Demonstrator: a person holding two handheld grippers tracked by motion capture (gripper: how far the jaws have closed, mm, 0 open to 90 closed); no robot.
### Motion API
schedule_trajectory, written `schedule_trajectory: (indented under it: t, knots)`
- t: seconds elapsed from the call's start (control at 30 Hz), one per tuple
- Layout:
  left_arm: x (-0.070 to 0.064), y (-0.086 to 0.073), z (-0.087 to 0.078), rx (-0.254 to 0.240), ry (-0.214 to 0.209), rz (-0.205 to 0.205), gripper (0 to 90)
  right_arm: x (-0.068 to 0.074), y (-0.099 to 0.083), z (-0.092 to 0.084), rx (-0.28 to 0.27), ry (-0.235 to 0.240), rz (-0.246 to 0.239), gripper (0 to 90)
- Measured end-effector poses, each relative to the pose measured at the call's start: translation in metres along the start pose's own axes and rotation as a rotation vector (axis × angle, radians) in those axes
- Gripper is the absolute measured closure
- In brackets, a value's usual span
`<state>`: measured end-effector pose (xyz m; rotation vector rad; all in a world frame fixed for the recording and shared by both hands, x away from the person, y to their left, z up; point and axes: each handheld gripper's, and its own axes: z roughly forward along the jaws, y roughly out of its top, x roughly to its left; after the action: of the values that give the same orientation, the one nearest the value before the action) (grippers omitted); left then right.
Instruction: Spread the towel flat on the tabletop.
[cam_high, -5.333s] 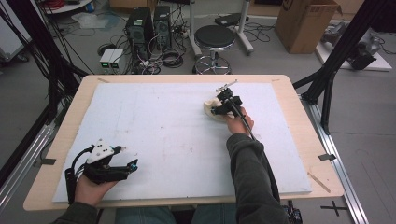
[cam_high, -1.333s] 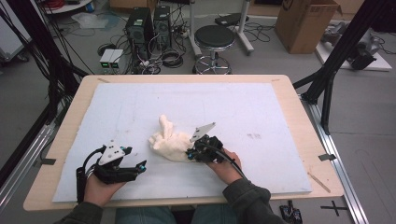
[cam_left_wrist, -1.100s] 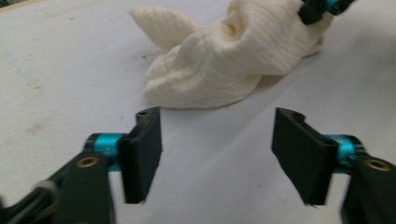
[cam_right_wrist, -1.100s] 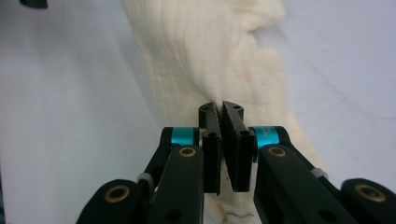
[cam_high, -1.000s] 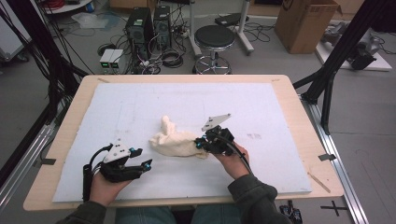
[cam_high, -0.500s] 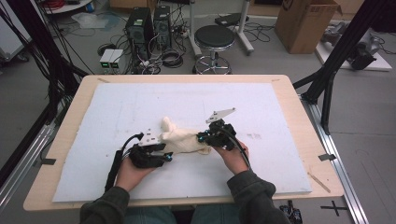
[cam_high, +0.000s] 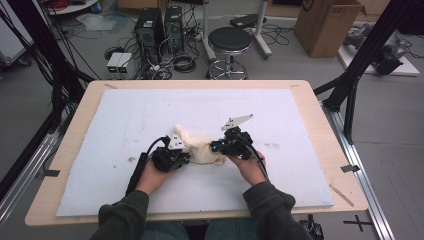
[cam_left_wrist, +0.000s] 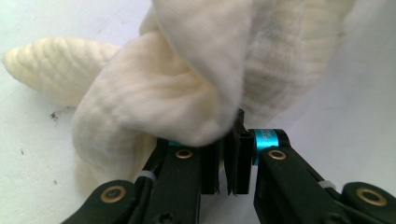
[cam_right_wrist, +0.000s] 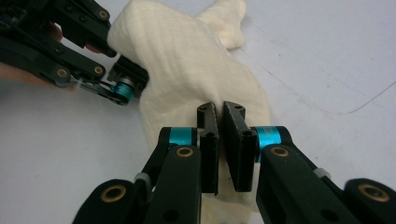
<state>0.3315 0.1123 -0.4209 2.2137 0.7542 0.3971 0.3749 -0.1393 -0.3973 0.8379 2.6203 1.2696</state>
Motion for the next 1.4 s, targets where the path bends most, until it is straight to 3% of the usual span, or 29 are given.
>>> schedule_trajectory:
  t: [0.17, 0.27, 0.33, 0.4, 0.5, 0.6, 0.7, 0.83, 0.97, 1.03, 1.17, 1.27, 1.33, 1.4]
  knots:
    - [0.002, 0.003, -0.042, -0.062, -0.043, 0.045, 85.0, 0.012, 0.006, -0.017, -0.024, 0.002, -0.041, 84.4]
    - [0.002, 0.004, -0.066, -0.075, -0.063, 0.064, 85.0, 0.021, 0.009, -0.026, -0.031, 0.012, -0.061, 84.4]
    - [0.002, 0.003, -0.082, -0.093, -0.054, 0.078, 85.0, 0.029, 0.012, -0.031, -0.032, 0.019, -0.074, 84.4]
    - [0.001, 0.003, -0.097, -0.114, -0.071, 0.085, 85.1, 0.038, 0.014, -0.034, -0.033, 0.036, -0.086, 84.2]
    - [-0.004, 0.001, -0.117, -0.124, -0.109, 0.125, 85.0, 0.055, 0.016, -0.038, -0.021, 0.058, -0.135, 84.0]
    - [-0.005, -0.002, -0.128, -0.140, -0.127, 0.135, 84.9, 0.069, 0.015, -0.042, -0.018, 0.080, -0.166, 84.0]
    - [0.005, -0.008, -0.118, -0.089, -0.147, 0.128, 84.9, 0.075, 0.013, -0.037, -0.003, 0.120, -0.166, 81.9]
    - [0.024, -0.028, -0.091, -0.031, -0.118, 0.027, 83.3, 0.070, 0.006, -0.019, 0.050, 0.099, -0.218, 75.1]
    - [0.041, -0.039, -0.071, -0.033, -0.080, -0.078, 81.2, 0.046, -0.007, -0.007, 0.090, 0.077, -0.189, 68.5]
    - [0.045, -0.039, -0.063, -0.017, -0.061, -0.086, 80.1, 0.035, -0.013, -0.005, 0.109, 0.083, -0.154, 59.6]
    - [0.047, -0.039, -0.050, 0.033, -0.050, -0.091, 74.4, 0.020, -0.028, 0.003, 0.118, 0.098, -0.095, 58.3]
    - [0.045, -0.040, -0.049, 0.046, -0.074, -0.069, 79.4, 0.019, -0.035, 0.011, 0.157, 0.099, -0.103, 68.8]
    - [0.043, -0.039, -0.051, 0.037, -0.083, -0.063, 84.2, 0.018, -0.036, 0.012, 0.152, 0.088, -0.118, 82.0]
    - [0.040, -0.038, -0.063, -0.012, -0.112, -0.055, 84.7, 0.015, -0.036, 0.005, 0.130, 0.116, -0.084, 85.7]
